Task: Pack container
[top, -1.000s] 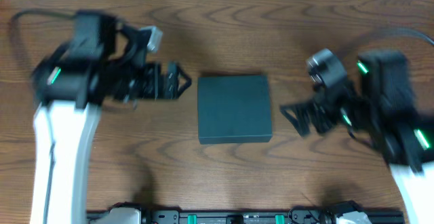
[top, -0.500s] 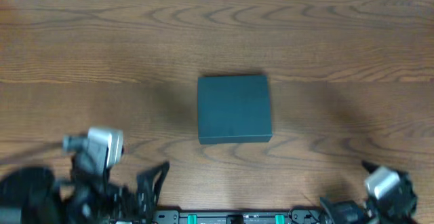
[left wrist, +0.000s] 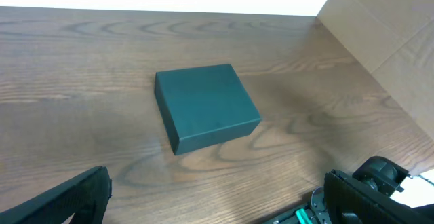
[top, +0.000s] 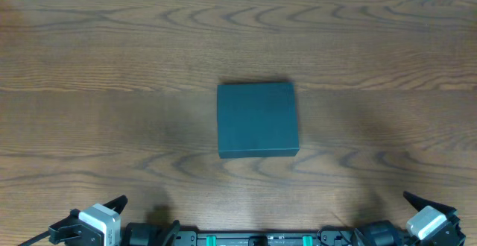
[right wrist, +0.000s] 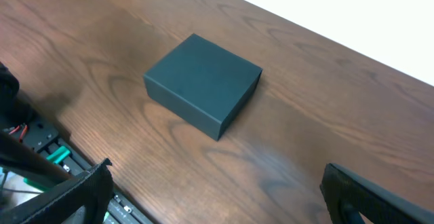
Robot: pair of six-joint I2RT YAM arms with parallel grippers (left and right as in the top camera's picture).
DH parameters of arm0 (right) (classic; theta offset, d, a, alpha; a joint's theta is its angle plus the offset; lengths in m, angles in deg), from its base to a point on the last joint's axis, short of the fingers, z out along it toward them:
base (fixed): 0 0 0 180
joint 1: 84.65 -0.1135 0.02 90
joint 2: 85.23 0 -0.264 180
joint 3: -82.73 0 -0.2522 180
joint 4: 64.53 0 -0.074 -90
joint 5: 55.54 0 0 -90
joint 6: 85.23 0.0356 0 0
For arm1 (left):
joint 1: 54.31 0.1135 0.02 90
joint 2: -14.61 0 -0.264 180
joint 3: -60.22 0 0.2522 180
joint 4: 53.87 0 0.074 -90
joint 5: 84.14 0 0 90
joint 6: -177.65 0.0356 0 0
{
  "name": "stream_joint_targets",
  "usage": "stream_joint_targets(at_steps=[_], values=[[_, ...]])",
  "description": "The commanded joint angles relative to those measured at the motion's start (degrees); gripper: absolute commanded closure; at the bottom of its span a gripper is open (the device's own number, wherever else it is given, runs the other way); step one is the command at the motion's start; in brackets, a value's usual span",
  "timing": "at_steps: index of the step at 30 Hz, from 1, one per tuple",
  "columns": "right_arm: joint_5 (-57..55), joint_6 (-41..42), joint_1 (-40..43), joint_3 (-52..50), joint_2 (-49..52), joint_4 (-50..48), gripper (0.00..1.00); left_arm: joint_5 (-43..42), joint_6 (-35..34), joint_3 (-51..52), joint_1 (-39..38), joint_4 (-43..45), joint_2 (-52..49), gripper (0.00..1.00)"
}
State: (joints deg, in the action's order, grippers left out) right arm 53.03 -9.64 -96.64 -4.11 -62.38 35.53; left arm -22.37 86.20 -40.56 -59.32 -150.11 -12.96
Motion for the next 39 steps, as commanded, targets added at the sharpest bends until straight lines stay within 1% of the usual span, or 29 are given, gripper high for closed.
stream_joint_targets(at_steps=[1, 5, 8, 11, 15, 18, 23, 26, 32, 39], values=[[-0.15, -0.22, -0.33, 0.04, -0.09, 0.55, 0.01, 0.46, -0.11, 0.28, 0.22, 0.02, 0.09, 0.01], [-0.15, -0.22, -0.33, 0.04, -0.09, 0.55, 0.01, 0.46, -0.09, 0.28, 0.22, 0.02, 0.09, 0.01], [-0.15, -0.22, -0.33, 0.04, -0.09, 0.55, 0.01, 6.23, 2.08, 0.28, 0.22, -1.75, 0.09, 0.01], [-0.15, -0.22, -0.33, 0.04, -0.09, 0.55, 0.01, 8.46, 2.10, 0.68, 0.31, -1.38, 0.11, 0.02], [-0.15, -0.22, -0.33, 0.04, -0.09, 0.55, 0.01, 15.08, 2.12, 3.50, 1.40, 3.15, 1.33, 0.01], [-0.15, -0.22, -0.33, 0.04, -0.09, 0.55, 0.01, 18.78, 3.39, 9.60, 2.73, 9.60, 4.28, 0.01], [-0.15, -0.22, -0.33, 0.04, -0.09, 0.55, 0.01, 19.12, 10.91, 25.66, 4.72, 21.24, 12.63, 0.02], [-0.15, -0.22, -0.33, 0.04, -0.09, 0.55, 0.01, 19.26, 13.81, 35.41, 5.25, 26.43, 16.74, 0.01], [-0.15, -0.22, -0.33, 0.04, -0.09, 0.55, 0.01, 19.93, 13.20, 52.50, 6.03, 33.99, 20.79, 0.01], [-0.15, -0.22, -0.33, 0.04, -0.09, 0.55, 0.01, 19.98, 11.43, 62.99, 6.03, 40.04, 22.97, 0.01]])
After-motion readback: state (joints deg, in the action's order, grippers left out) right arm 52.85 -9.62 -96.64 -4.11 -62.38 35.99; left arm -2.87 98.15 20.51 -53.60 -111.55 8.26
